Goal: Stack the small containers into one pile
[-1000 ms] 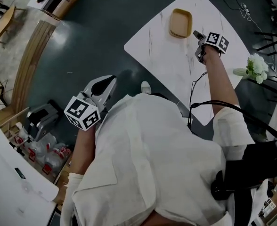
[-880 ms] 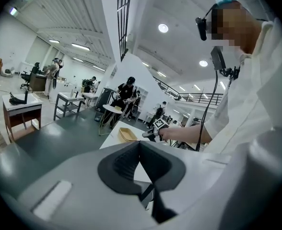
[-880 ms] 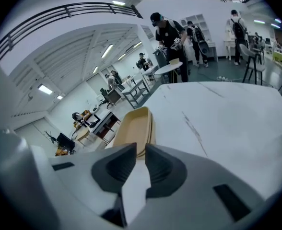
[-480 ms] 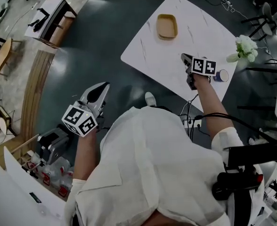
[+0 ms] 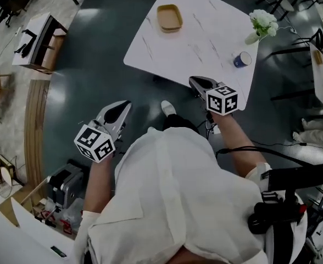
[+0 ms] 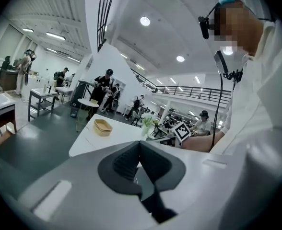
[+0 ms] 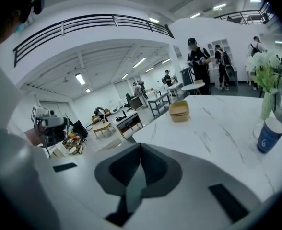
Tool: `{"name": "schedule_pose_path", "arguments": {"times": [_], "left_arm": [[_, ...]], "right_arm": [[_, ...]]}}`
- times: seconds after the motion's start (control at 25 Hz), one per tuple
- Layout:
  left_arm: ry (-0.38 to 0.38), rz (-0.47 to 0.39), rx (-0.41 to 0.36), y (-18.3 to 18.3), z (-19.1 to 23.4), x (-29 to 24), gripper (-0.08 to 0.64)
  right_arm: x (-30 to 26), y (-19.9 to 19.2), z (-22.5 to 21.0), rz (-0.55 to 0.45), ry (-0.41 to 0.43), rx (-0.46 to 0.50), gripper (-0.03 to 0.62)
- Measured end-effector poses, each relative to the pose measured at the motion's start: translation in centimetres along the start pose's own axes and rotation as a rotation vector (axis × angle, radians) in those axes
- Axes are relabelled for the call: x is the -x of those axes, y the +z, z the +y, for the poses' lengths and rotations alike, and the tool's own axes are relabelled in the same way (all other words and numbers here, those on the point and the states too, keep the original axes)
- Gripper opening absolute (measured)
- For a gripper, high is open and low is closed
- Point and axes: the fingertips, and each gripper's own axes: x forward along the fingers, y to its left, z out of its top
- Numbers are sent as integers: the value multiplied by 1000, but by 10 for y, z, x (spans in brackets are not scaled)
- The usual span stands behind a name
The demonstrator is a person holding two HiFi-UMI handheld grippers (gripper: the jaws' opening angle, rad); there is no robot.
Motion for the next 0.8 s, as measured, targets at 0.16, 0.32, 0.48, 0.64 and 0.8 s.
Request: {"name": "schedule_pose_path", "arguments": {"times": [0.16,0.32,0.48,0.64,0.8], "left_arm": [[-56,12,-15,-9,-19,-6,8],[-101,40,-27,-18,-34,-8,8],[-129,62,-42,-26,-46,-11,6],[-136,62,-38,-30,-49,-12,8],[-138,70,-25,-39,-48,-6,8]], "right_arm": [[19,-23,35,16,13,84,6],[27,-35,68,17,47,163,6],[31,-36,93,14,73,248,6],[32,-37,109,15,91,300,6],[25,-40,118,21,109,315,6]]}}
